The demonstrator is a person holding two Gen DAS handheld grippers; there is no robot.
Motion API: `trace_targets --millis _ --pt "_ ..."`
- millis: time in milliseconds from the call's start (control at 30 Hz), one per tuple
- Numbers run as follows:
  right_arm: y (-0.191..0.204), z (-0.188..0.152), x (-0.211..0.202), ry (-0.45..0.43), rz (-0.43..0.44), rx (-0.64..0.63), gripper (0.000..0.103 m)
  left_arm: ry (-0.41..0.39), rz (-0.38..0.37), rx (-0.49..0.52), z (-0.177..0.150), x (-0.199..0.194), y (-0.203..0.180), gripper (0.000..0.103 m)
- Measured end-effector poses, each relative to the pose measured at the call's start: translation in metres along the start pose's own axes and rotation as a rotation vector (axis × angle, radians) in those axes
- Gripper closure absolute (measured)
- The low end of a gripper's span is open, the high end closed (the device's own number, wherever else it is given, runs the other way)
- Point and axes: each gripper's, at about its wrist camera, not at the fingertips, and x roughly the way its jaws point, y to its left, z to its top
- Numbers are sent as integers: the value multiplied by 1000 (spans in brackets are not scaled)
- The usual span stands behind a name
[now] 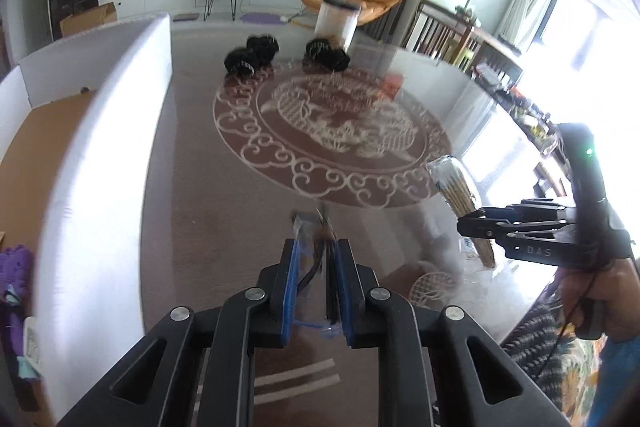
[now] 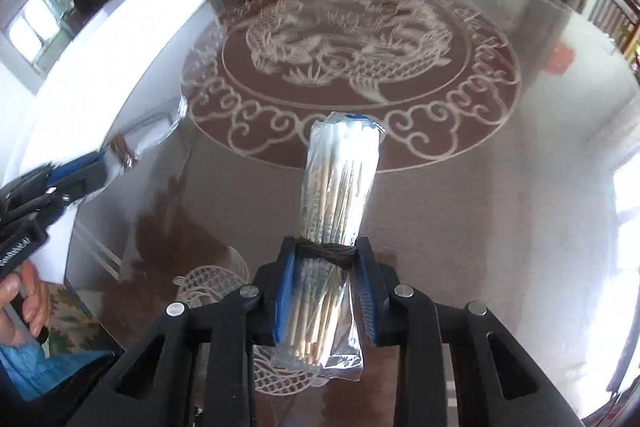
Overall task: Organize objects
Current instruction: 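Carry the glasses and stick bundle to the cardboard box and release both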
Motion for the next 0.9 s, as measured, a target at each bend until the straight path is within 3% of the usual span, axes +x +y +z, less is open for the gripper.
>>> trace_targets --millis 133,233,333,367,400,467,633,767,833,867,900 --pt "16 11 -33 -101 19 -11 74 -48 -8 9 6 -23 3 87" --pt "24 19 -49 -148 36 -18 74 19 -16 32 5 -19 1 87" --pt "27 19 -54 -164 44 -17 74 20 17 85 4 -19 -8 84" --pt "30 19 -53 -164 51 -16 74 26 29 101 5 -17 -10 74" --pt "31 16 -53 -163 60 -12 74 38 40 116 5 -12 -13 52" --pt "33 8 -55 -162 83 -3 74 65 79 148 5 -2 -17 27" --pt "32 -5 -62 -178 127 15 74 111 207 146 3 33 -14 27" --pt "30 -10 -73 -202 152 19 74 216 295 121 0 70 -2 27" --pt "32 -12 -79 -214 158 12 74 230 272 107 -7 73 4 39" --pt "32 -14 -81 -219 160 8 74 214 247 97 -10 69 6 78" --pt "33 -15 -85 -227 161 5 74 205 217 88 -13 64 8 92"
